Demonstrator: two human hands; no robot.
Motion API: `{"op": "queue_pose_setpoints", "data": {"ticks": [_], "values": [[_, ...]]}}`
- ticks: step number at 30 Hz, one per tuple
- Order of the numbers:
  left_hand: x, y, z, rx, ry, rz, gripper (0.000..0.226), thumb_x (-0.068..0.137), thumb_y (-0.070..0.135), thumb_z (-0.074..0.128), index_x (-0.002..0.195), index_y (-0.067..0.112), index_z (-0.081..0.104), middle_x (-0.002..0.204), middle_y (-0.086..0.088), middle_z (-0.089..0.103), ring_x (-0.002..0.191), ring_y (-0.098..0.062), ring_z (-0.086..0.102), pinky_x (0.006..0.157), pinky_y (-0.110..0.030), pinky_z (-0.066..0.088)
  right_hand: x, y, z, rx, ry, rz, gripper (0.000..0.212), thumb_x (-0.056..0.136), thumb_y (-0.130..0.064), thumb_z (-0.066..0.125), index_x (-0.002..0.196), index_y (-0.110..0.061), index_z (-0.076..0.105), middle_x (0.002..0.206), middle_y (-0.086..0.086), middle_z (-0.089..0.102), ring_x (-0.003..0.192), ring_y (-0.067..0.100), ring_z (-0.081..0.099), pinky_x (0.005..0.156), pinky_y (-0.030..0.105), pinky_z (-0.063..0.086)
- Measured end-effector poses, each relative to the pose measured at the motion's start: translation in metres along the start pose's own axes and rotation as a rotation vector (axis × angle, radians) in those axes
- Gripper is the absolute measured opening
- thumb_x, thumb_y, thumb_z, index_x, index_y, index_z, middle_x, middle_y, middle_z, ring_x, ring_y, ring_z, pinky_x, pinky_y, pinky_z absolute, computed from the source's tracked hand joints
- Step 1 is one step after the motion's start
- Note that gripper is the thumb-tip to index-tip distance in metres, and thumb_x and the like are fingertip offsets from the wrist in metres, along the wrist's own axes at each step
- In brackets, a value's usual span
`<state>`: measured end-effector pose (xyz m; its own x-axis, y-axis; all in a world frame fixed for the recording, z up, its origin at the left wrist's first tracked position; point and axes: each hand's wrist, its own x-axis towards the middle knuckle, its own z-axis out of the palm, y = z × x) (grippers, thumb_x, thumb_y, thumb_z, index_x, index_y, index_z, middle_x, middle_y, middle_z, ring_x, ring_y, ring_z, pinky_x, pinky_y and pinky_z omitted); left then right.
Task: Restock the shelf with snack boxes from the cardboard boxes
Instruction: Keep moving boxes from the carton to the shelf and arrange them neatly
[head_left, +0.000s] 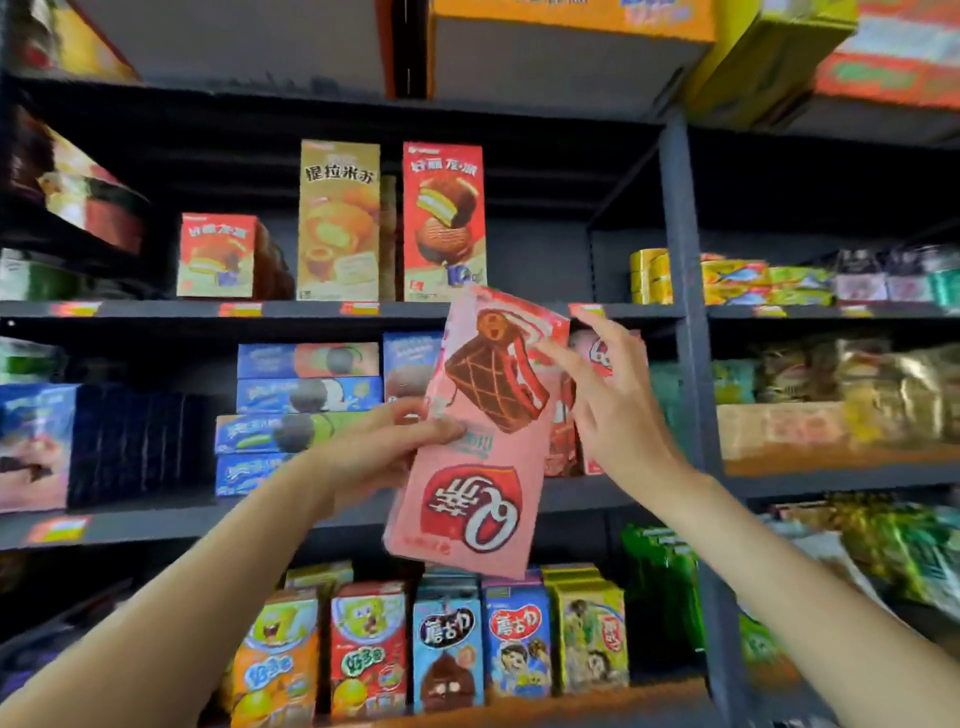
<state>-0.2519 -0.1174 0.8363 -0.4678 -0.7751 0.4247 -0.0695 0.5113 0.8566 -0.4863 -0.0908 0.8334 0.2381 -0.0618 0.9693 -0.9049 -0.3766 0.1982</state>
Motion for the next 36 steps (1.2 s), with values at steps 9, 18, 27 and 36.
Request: {"op": "queue_pose_setpoints", "data": {"ticks": [9,18,27,36], "values": [[0.066,0.069,0.049,0.945,-0.287,-0.042,0.036,0.075,0.032,0.075,0.108,0.027,0.06,0.098,-0.001,0.072,0.085,-0.018,0.07,0.075,-0.029,0.057,-0.029,0.036,-0.013,-0.537,-0.469,-0.42,0.135,0.045,-0.067,0.078,0.15,-0.018,0.008,0.153,0.015,0.025,0.135,0.035,0.034,0.109,0.052,0.024],[0.128,0.088,0.107,1.27,-0.404,-0.086,0.038,0.073,0.032,0.075,0.108,0.025,0.061,0.096,-0.001,0.072,0.088,-0.023,0.07,0.083,-0.036,0.057,-0.08,0.072,0.022,-0.475,-0.163,-0.149,0.123,0.047,-0.053,0.079,0.145,-0.012,0.018,0.141,0.018,0.031,0.12,0.038,0.039,0.098,0.059,0.039],[0.15,0.076,0.119,1.044,0.422,0.835,0.037,0.08,0.037,0.054,0.109,0.016,0.061,0.116,-0.005,0.053,0.108,-0.023,0.047,0.093,-0.036,0.038,-0.072,0.112,0.03,-0.281,-0.108,0.474,0.113,0.055,-0.055,0.066,0.149,-0.015,0.017,0.131,0.017,0.034,0.108,0.04,0.044,0.086,0.051,0.042],[0.169,-0.003,0.154,0.556,0.16,0.245,0.052,0.087,0.034,0.061,0.129,0.015,0.037,0.118,-0.002,0.054,0.095,-0.015,0.055,0.076,-0.027,0.045,-0.059,0.126,0.04,-0.061,-0.273,0.842,0.115,0.069,-0.066,0.064,0.149,-0.027,-0.009,0.141,0.011,0.016,0.128,0.035,0.023,0.101,0.047,0.029]]}}
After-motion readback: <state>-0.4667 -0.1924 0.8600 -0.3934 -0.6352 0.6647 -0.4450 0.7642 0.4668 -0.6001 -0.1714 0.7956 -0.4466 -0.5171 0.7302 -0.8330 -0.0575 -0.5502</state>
